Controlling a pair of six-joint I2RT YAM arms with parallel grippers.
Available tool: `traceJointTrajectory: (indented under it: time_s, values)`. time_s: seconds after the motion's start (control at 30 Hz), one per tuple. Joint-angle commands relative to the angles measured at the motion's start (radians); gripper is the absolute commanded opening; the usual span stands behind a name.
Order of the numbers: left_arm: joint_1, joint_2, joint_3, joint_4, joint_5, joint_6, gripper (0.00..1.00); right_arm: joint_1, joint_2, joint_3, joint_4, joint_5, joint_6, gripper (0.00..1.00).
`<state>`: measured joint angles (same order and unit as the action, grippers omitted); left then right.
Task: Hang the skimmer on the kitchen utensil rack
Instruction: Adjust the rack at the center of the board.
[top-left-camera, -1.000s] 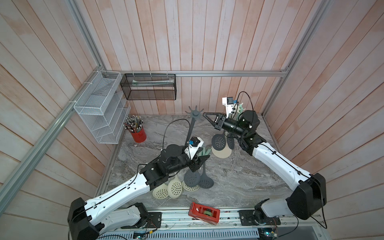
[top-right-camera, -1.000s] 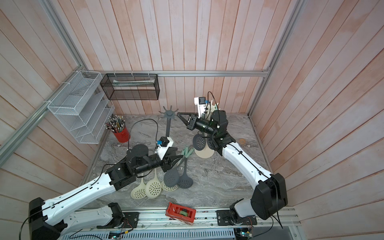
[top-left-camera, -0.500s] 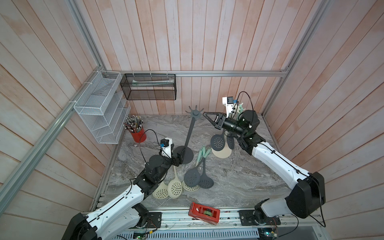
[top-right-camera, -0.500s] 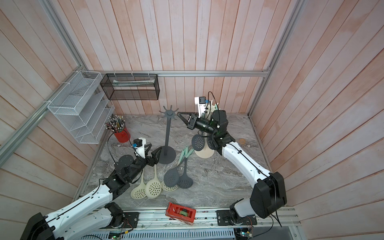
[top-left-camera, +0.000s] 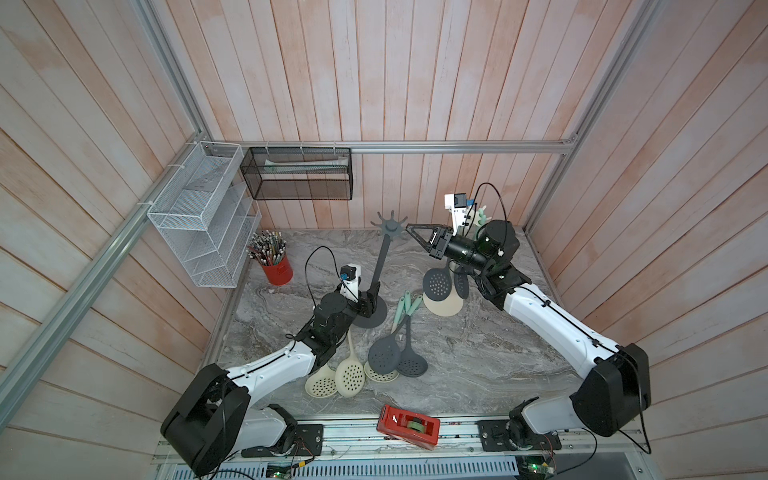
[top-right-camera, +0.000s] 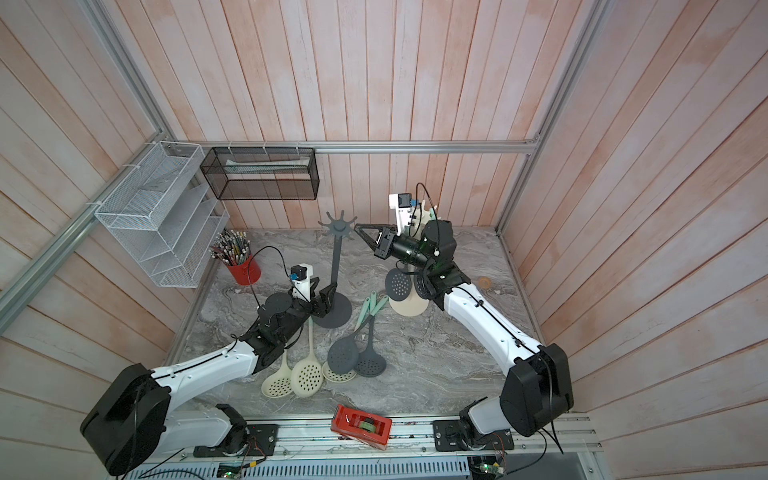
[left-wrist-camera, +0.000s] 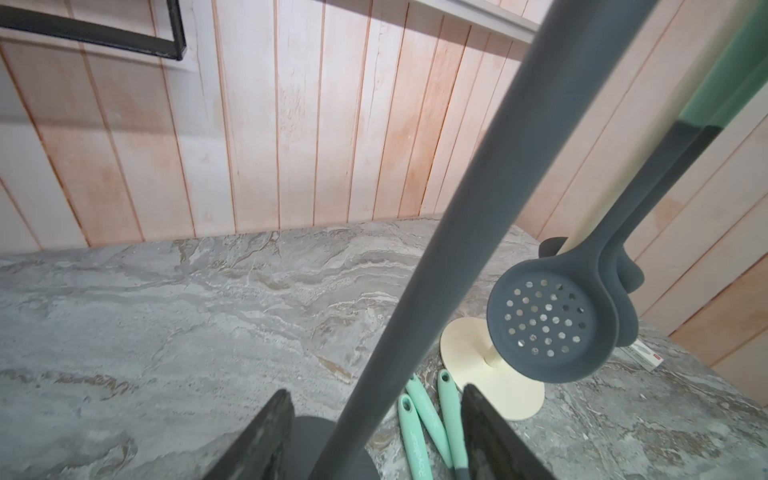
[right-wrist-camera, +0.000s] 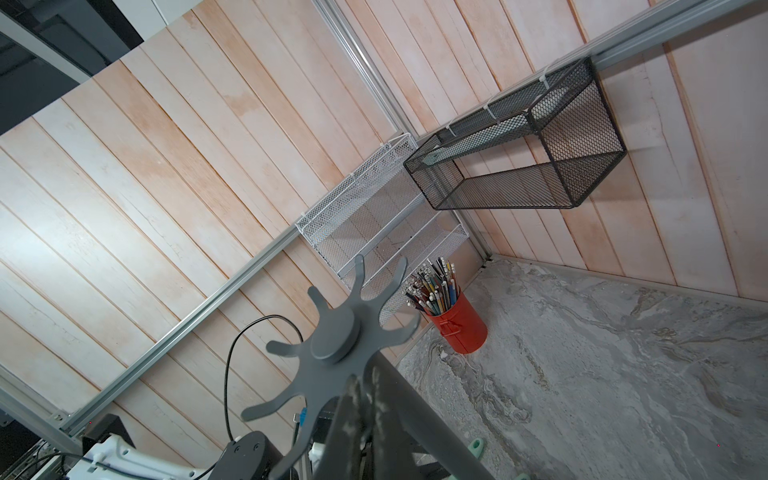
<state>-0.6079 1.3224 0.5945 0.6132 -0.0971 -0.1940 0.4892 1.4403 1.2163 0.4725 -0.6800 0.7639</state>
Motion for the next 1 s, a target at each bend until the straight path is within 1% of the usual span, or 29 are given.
traceJointTrajectory:
  time_s: [0.0, 0.17, 0.3, 0.37, 0.6, 0.7, 0.87, 0.93, 0.97]
  values:
    - [0.016, 0.052, 0.048, 0.053, 0.065, 0.024, 0.63, -0.004, 0.012, 0.003, 0.022, -0.022, 0.003, 0.05]
    - [0.020, 0.137, 0.097, 0.080, 0.096, 0.033, 0.59, -0.003, 0.014, 0.004, 0.021, -0.023, 0.006, 0.05]
    - [0.020, 0.191, 0.131, 0.099, 0.106, 0.050, 0.51, -0.003, 0.016, 0.005, 0.022, -0.020, 0.009, 0.05]
    - [0.021, 0.203, 0.139, 0.107, 0.117, 0.056, 0.45, -0.003, 0.019, 0.007, 0.022, -0.018, 0.013, 0.05]
    - [0.020, 0.212, 0.141, 0.143, 0.140, 0.052, 0.10, -0.004, 0.026, 0.020, 0.014, -0.010, 0.014, 0.06]
    - [0.020, 0.213, 0.144, 0.161, 0.152, 0.043, 0.00, -0.003, 0.029, 0.032, 0.008, -0.008, 0.012, 0.06]
    - [0.020, 0.222, 0.156, 0.177, 0.145, 0.043, 0.00, -0.004, 0.030, 0.043, -0.002, -0.004, 0.003, 0.08]
    - [0.019, 0.225, 0.161, 0.176, 0.134, 0.051, 0.00, -0.004, 0.031, 0.044, -0.002, -0.005, 0.003, 0.11]
    - [0.020, 0.225, 0.163, 0.177, 0.123, 0.055, 0.00, -0.005, 0.030, 0.043, -0.001, -0.005, 0.002, 0.13]
